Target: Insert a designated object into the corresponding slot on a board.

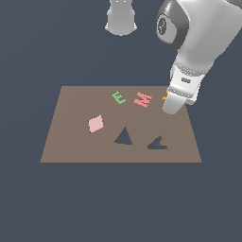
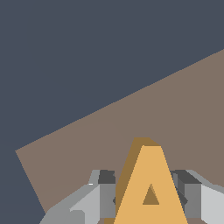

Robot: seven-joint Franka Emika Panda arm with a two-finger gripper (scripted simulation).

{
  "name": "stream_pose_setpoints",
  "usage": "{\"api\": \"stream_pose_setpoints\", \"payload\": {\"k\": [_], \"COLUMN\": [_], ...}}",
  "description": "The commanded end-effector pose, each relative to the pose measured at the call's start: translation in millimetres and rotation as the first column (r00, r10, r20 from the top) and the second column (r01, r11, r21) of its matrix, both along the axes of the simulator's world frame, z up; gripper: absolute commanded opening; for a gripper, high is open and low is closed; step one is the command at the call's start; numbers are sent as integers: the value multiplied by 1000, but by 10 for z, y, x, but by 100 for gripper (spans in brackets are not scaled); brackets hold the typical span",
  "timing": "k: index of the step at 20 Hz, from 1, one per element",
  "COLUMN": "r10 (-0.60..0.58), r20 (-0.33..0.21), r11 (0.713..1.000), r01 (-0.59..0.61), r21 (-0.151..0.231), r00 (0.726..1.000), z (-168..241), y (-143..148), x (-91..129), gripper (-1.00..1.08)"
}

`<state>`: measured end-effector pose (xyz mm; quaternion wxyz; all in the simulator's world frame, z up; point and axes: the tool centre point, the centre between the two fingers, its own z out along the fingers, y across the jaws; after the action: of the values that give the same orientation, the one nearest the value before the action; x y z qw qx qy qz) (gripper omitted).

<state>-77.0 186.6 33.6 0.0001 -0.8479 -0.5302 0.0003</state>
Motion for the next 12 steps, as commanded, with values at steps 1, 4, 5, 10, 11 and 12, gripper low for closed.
{"api": "stream_pose_setpoints", "payload": {"k": [1, 4, 5, 10, 11, 12], "r10": [-54, -134, -163, -331, -369, -407], "r20": [0, 0, 0, 0, 0, 0], "r11": [999, 991, 987, 944, 930, 913], "r01": [54, 134, 163, 331, 369, 407], "r21": [0, 0, 0, 0, 1, 1], "r00": [999, 991, 987, 944, 930, 913], "z": [3, 6, 7, 12, 14, 15], "y": [42, 97, 116, 214, 232, 250], "x": [38, 98, 122, 270, 306, 345], "gripper": [-100, -100, -100, -100, -100, -100]}}
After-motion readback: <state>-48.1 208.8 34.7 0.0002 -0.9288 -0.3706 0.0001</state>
